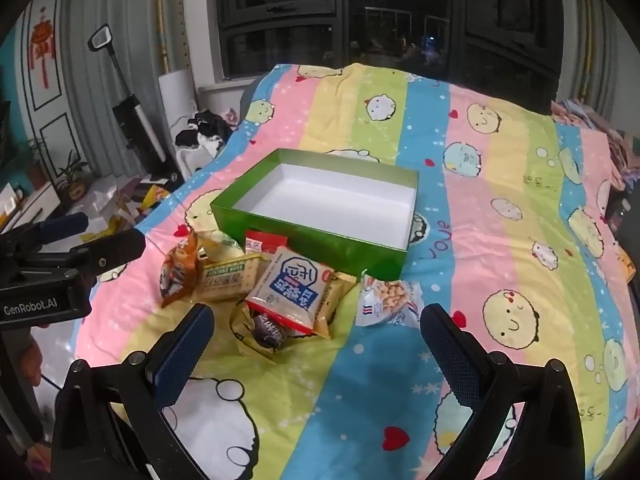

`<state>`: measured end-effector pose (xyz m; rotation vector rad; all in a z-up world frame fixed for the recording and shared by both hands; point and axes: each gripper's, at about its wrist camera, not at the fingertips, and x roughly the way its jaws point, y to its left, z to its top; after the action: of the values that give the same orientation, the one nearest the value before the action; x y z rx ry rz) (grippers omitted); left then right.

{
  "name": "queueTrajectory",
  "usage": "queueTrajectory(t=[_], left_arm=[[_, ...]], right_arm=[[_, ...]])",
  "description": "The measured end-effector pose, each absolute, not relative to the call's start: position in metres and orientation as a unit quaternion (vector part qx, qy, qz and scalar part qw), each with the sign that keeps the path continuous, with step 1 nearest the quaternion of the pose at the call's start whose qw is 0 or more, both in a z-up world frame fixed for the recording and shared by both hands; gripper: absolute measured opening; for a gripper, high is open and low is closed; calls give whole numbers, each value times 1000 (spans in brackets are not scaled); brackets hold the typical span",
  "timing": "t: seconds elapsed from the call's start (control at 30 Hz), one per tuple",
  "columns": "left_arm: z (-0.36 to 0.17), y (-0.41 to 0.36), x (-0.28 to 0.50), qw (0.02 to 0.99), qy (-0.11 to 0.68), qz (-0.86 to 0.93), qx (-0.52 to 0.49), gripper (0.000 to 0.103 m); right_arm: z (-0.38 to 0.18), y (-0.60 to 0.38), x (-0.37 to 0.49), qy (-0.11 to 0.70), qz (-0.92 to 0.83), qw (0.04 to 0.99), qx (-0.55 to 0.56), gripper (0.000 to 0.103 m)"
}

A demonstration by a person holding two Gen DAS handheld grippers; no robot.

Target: Organize snacks

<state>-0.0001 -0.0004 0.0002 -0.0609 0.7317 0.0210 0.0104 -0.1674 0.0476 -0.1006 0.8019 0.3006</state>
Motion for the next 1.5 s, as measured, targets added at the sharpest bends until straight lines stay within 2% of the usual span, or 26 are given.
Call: queueTrajectory(t=[1.13, 1.5], left_arm=[[-14, -7, 8, 929, 369, 2, -22, 103], [-22, -9, 15, 928, 370, -9, -32, 103]], right_arm=[[48, -169, 11, 389, 145, 908, -51, 102], [32, -167, 18, 408, 153, 899, -50, 102]])
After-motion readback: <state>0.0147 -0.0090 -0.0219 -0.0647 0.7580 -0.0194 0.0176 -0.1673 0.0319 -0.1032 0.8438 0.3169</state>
